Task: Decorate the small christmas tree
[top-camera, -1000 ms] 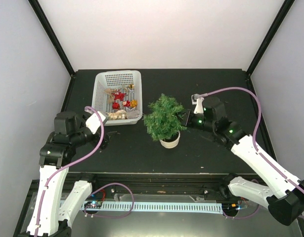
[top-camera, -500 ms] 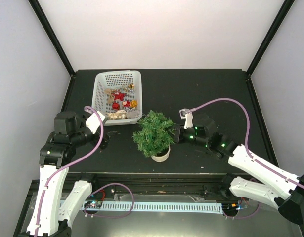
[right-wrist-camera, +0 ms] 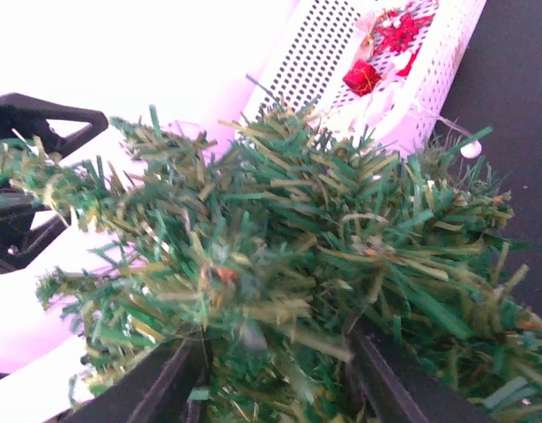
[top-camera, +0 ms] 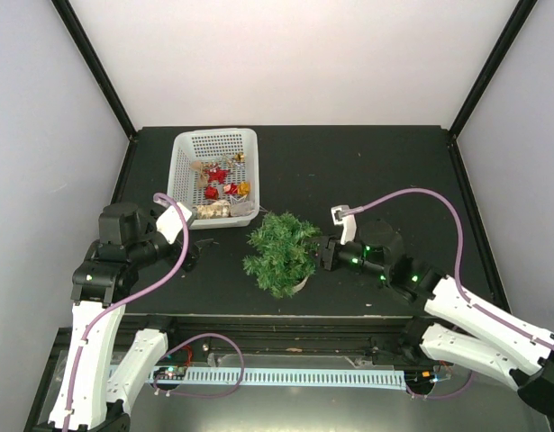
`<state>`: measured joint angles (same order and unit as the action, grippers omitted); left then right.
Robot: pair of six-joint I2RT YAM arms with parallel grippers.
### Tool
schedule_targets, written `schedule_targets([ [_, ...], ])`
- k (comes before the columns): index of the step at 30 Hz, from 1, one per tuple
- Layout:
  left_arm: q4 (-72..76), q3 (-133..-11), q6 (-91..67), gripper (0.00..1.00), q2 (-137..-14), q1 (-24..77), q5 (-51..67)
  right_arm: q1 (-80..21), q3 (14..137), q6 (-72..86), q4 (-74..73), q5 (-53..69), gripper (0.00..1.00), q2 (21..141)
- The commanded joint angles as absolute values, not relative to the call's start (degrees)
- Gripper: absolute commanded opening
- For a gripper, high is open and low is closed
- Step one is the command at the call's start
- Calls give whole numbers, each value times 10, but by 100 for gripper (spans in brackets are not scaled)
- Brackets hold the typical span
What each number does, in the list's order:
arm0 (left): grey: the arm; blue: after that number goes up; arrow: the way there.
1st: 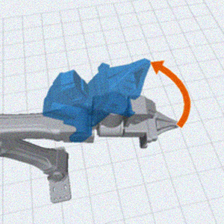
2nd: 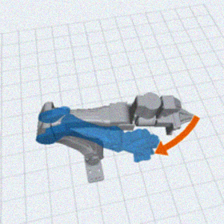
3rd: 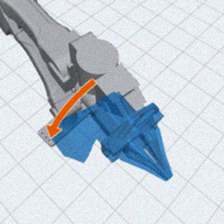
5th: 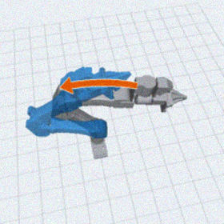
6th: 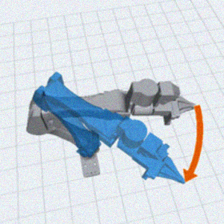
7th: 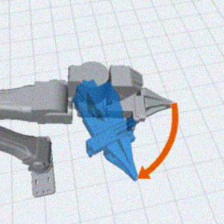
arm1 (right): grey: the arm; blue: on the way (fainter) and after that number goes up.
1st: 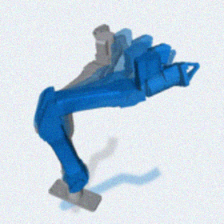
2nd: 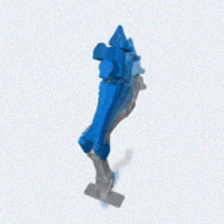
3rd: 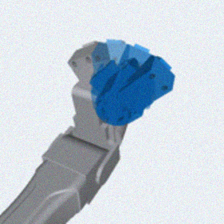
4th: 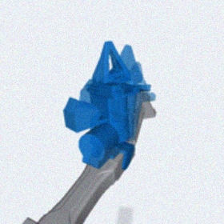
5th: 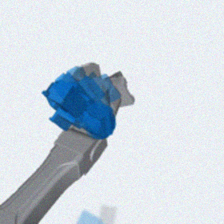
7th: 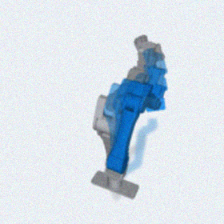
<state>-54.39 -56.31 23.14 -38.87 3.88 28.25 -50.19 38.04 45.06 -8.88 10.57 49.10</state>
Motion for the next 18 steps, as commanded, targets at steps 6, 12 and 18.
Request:
schedule_targets([
  [6, -537, -574, 225, 99, -391, 40, 252, -507, 444, 423, -138, 70, 61, 457],
  [12, -565, -608, 234, 99, -407, 40, 217, -507, 497, 394, -240, 43, 70, 444],
  [18, -623, -665, 234, 99, -426, 40, 178, -507, 495, 385, -294, 1, 70, 402],
])
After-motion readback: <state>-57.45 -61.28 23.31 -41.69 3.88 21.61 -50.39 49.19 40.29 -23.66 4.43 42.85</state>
